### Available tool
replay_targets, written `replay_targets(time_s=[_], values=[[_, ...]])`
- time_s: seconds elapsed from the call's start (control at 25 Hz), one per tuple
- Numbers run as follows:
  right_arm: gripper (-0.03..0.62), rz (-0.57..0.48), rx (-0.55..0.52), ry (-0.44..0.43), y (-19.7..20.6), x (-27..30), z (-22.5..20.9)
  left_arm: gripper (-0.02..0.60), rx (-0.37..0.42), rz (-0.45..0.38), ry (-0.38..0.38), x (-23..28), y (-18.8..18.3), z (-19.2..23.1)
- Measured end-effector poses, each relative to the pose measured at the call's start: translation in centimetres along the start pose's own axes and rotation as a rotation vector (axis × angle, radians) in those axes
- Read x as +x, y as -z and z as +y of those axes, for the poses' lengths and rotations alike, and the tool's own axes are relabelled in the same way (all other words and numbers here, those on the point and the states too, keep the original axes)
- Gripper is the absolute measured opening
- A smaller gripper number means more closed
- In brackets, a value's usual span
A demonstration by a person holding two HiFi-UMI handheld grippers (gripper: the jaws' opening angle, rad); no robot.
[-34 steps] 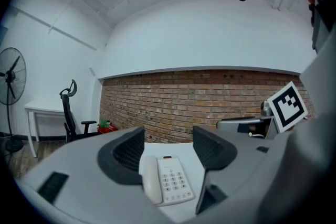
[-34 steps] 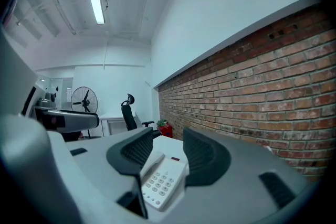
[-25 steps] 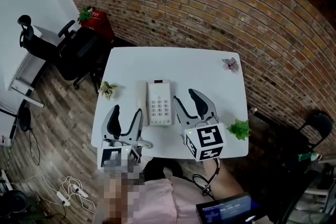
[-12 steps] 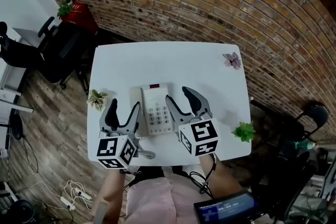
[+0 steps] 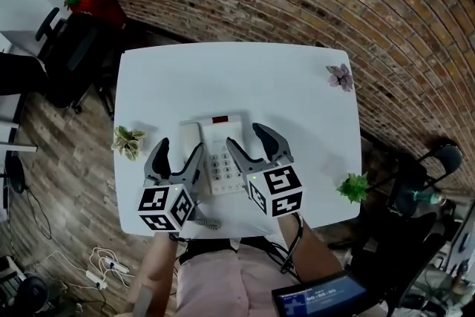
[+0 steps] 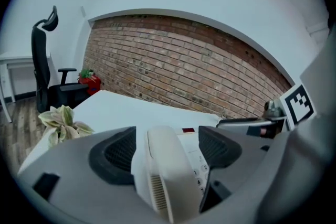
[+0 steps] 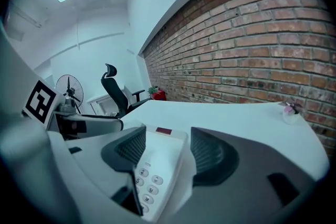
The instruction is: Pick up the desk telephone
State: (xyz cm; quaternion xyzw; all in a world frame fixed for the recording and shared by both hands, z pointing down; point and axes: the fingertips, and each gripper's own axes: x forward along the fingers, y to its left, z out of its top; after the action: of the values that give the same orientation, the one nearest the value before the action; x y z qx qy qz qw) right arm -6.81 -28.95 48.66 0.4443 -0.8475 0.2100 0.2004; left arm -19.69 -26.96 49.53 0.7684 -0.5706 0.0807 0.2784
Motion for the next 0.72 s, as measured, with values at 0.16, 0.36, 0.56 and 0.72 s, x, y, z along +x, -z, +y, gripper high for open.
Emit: replay_targets(time_s=[0.16,0.36,0.56,0.72], values=[[0.282,0.056,0.035,-0.008,2.0,1.6,-0.2,0.374,-0.058,0.055,0.010,1.4,1.7,1.0],[0.302,0.107,0.089,-0.038,4.0,3.1,0.0,0.394,-0.141,0.101,0.044,2.6,3.1,1.5],[0.316,0.133,0.127,-0.063,4.8,4.1,0.2,0.407,-0.251,0.142,0.092,3.5,3.7,1.4],[0.319,0.153,0.140,-0.066,5.2,4.6,0.3,0.408,-0.342,0.180,0.137,4.2,4.3,1.3]])
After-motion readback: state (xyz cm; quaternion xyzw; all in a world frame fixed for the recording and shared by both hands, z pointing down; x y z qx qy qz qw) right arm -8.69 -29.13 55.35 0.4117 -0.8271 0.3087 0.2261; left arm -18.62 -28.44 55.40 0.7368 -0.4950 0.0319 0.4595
